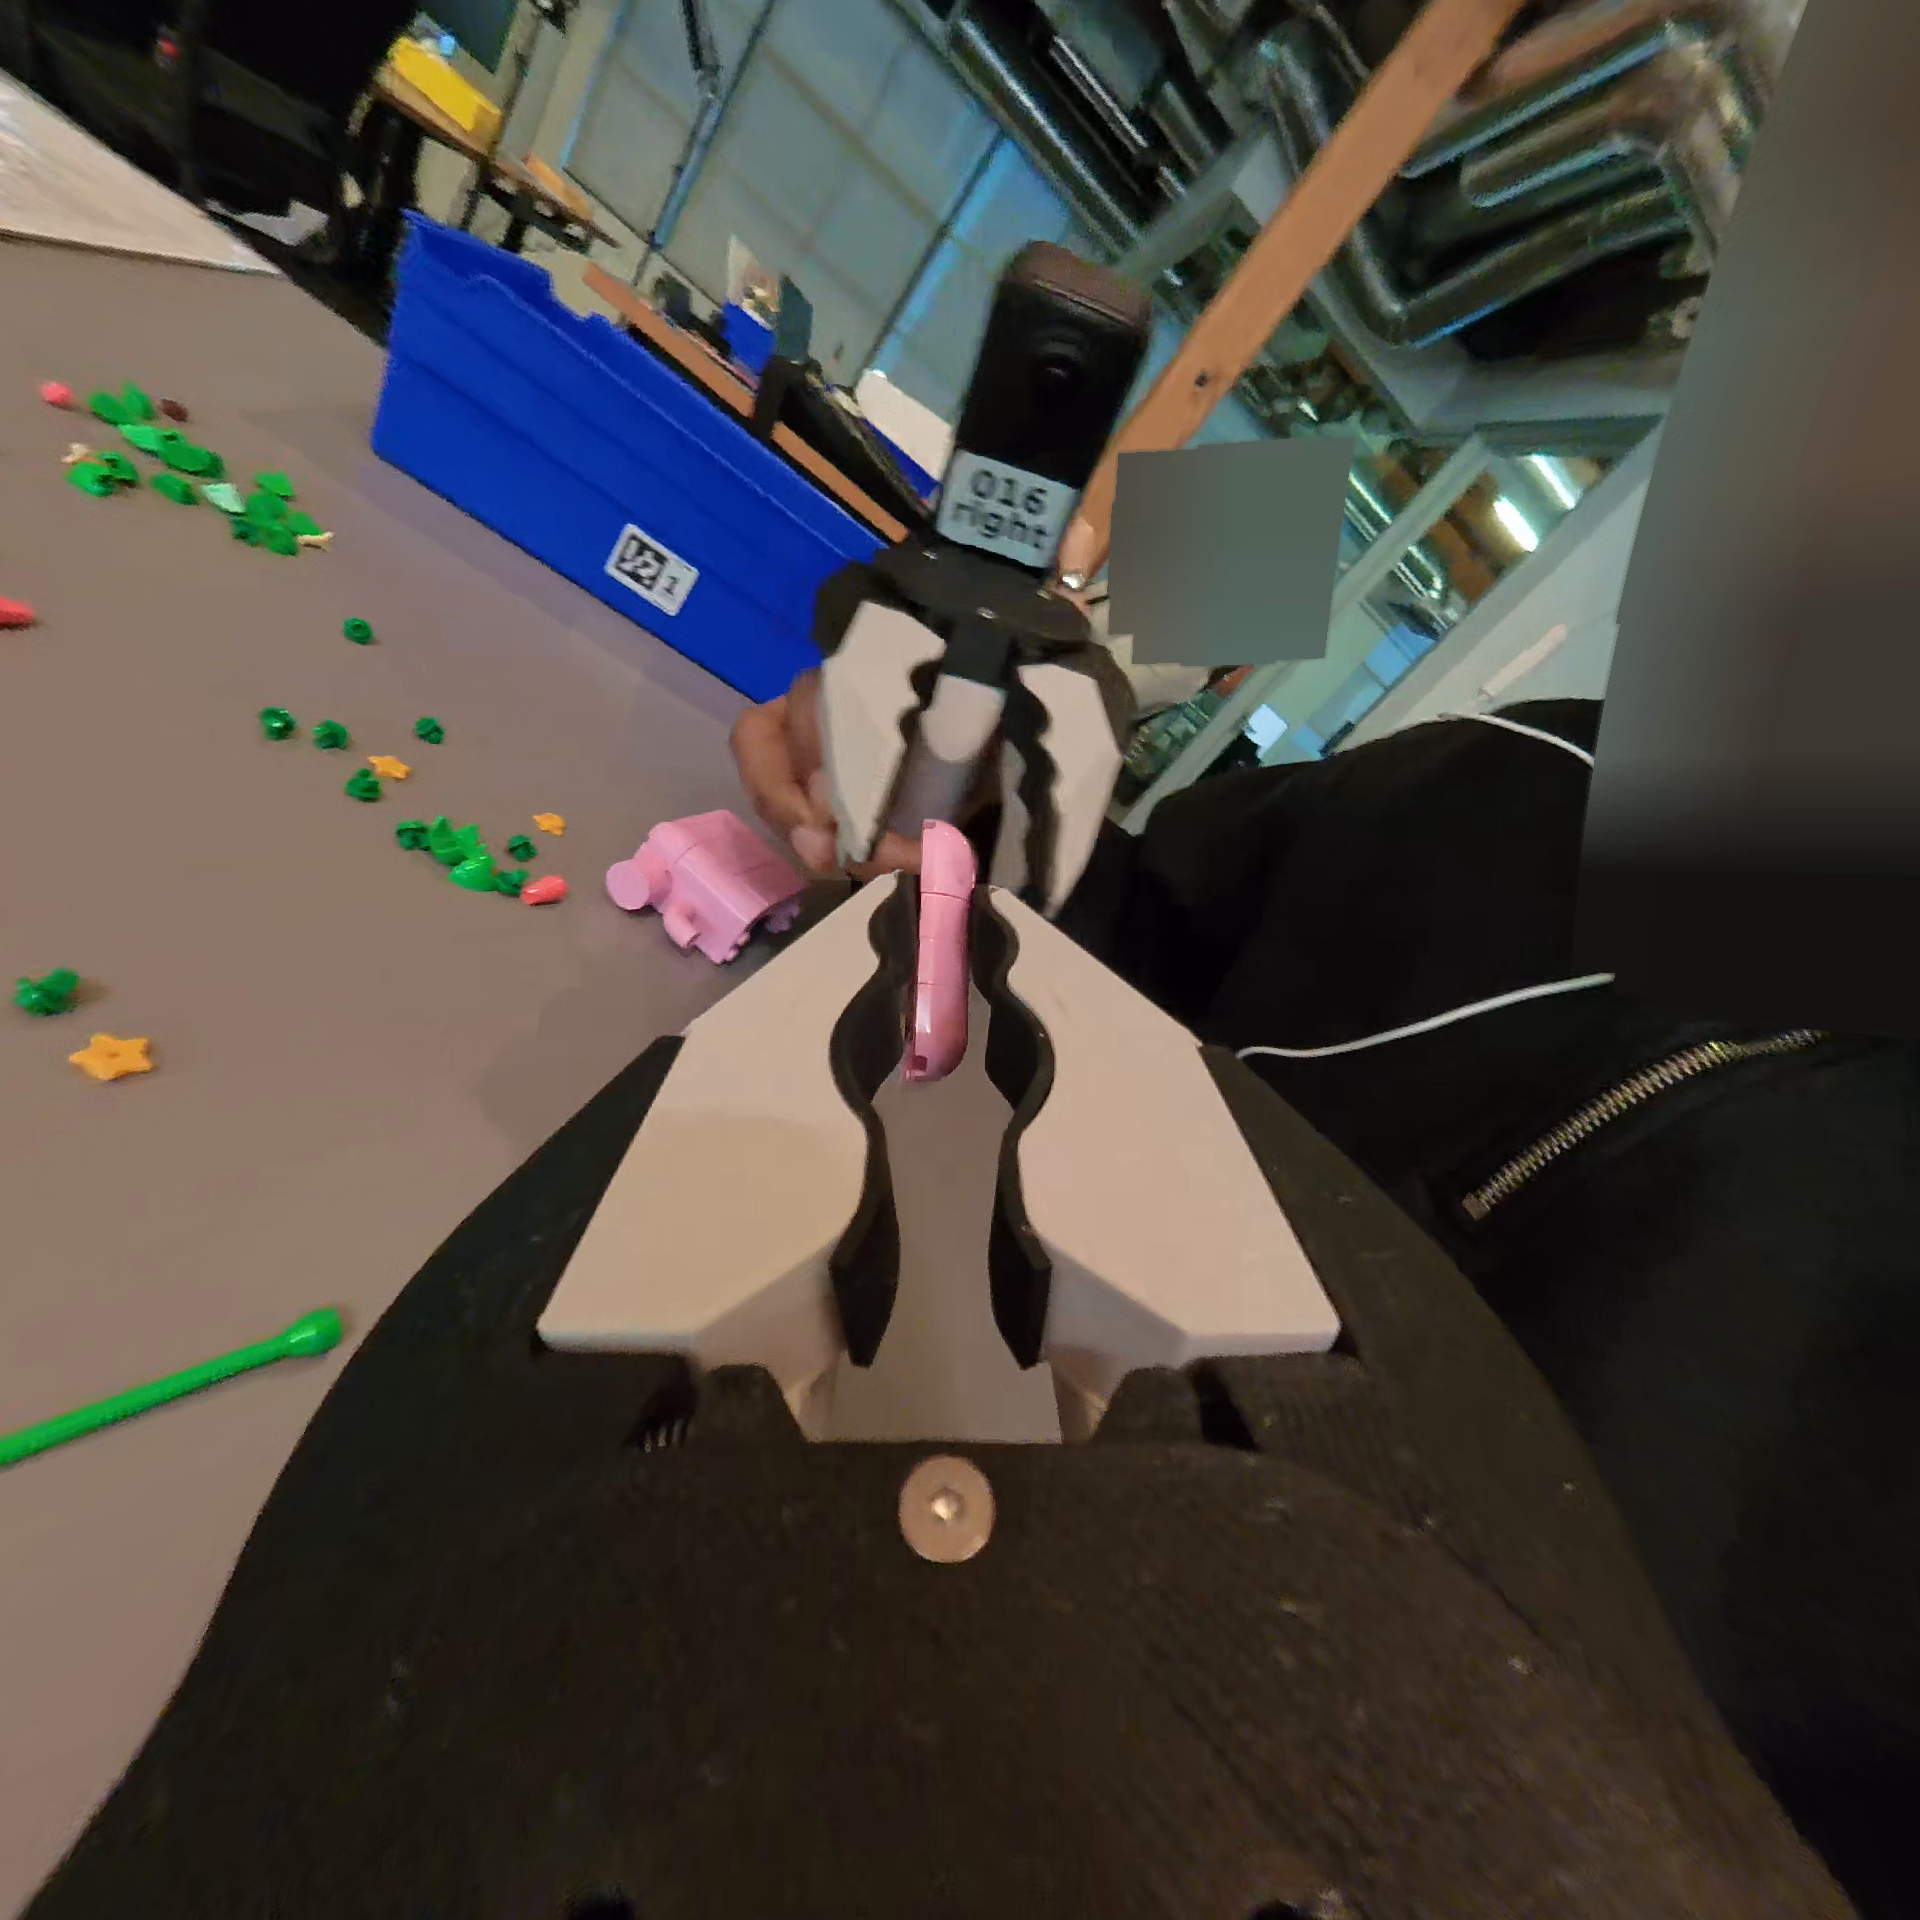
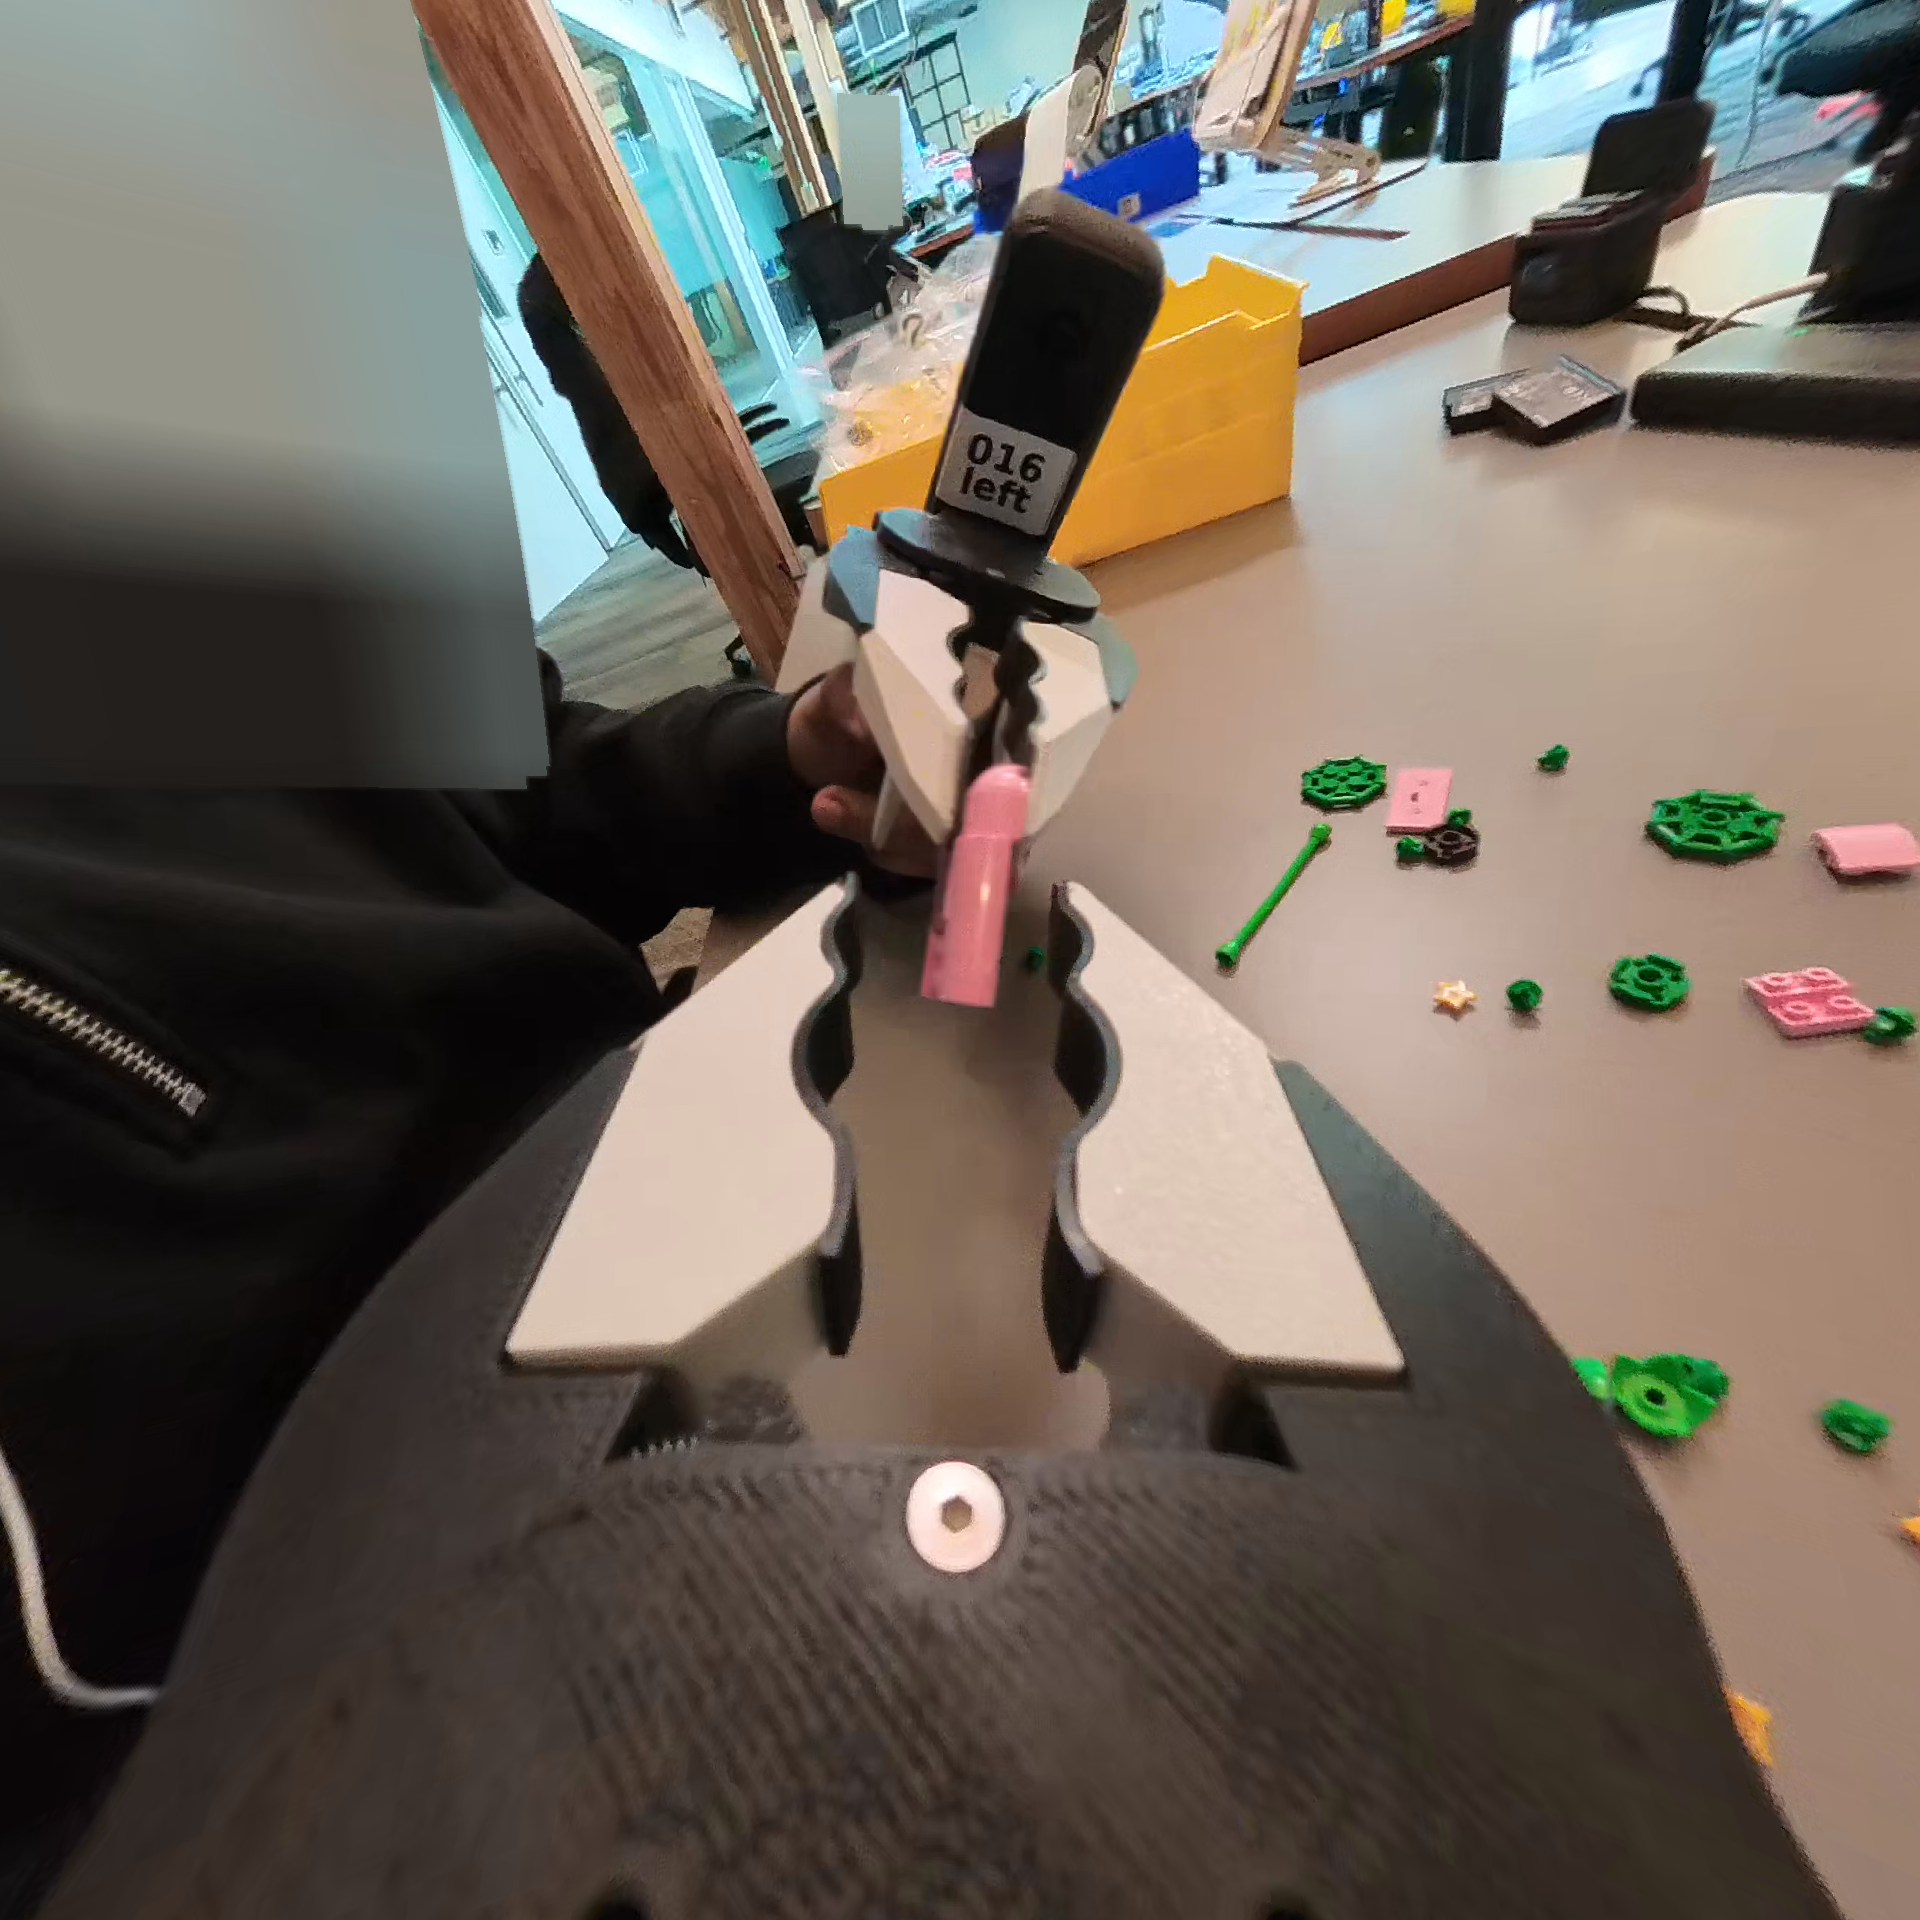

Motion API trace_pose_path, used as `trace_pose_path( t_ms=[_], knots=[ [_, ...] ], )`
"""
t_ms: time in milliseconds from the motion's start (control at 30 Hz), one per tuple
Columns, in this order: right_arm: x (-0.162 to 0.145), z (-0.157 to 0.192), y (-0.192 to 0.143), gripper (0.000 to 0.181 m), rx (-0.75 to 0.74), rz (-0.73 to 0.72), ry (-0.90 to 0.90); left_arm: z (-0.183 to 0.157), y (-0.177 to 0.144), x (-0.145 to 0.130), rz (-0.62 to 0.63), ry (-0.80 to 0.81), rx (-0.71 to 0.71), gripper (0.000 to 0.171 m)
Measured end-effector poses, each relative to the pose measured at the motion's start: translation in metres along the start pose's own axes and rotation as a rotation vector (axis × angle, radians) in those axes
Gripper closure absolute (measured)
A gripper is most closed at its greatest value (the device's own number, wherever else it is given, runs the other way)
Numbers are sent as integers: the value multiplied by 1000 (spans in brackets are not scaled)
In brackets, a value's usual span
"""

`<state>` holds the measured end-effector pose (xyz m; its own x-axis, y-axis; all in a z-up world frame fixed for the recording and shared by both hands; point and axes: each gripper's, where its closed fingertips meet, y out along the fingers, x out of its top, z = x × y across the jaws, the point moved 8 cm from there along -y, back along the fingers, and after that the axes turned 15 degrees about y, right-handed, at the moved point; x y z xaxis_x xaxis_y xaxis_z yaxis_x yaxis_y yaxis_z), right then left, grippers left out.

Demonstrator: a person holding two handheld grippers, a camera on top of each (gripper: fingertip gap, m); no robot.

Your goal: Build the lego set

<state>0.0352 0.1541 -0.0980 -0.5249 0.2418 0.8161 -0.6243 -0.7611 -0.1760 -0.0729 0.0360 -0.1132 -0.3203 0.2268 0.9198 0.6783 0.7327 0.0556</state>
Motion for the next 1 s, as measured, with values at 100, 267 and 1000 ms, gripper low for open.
trace_pose_path(
  t_ms=[100,267,1000],
  knots=[
    [3,-2,4,170,-97,-73,-43,5,-3,1,-41,-33,36,168],
    [4,0,3,174,-116,-81,-113,3,-4,3,-75,-6,27,167],
    [-2,4,8,175,-117,-33,-125,1,-6,2,-15,26,4,166]
  ],
)
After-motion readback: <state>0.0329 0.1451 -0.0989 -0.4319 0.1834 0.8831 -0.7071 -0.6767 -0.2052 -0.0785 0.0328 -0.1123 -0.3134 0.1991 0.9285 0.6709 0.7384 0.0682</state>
